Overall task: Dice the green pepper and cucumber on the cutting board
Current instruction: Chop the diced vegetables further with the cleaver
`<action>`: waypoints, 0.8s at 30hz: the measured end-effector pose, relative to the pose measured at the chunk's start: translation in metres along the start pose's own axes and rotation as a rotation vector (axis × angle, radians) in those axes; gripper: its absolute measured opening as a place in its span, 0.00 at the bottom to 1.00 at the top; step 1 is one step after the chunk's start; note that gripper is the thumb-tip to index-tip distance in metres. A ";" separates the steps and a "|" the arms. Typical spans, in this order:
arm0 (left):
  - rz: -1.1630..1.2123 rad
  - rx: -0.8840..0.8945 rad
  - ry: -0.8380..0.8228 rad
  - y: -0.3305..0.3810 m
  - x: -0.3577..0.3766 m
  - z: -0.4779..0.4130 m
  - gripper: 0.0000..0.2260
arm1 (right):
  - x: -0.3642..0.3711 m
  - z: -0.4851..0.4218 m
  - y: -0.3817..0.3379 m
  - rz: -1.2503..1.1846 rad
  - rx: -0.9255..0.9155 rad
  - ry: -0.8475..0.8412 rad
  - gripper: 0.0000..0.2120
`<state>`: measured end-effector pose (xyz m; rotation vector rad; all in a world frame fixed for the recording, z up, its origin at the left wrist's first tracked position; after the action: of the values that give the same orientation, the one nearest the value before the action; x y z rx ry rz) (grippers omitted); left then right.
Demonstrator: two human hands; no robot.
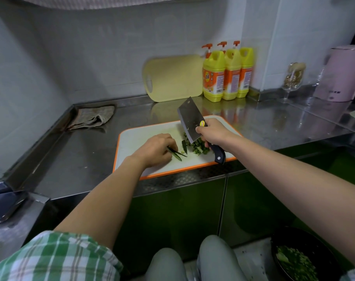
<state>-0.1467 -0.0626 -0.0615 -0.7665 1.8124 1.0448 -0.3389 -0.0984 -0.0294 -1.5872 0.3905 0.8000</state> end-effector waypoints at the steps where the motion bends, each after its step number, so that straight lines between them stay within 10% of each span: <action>1: 0.004 -0.006 0.000 -0.001 -0.001 0.002 0.11 | 0.001 0.000 0.000 0.001 0.002 -0.003 0.09; 24: 0.096 -0.121 0.060 0.008 0.017 -0.022 0.11 | -0.008 -0.006 0.007 -0.156 0.062 0.073 0.07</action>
<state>-0.1688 -0.0793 -0.0686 -0.7976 1.8654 1.2149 -0.3476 -0.1067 -0.0290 -1.5713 0.3364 0.6072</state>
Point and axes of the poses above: each hand's wrist, its own z-axis away from the middle knuckle, its own x-axis out of the palm, y = z × x, the point moved 2 cm from there along -z, towards the middle knuckle, and after that the axes turned 13 degrees about z, right-handed, at the moved point
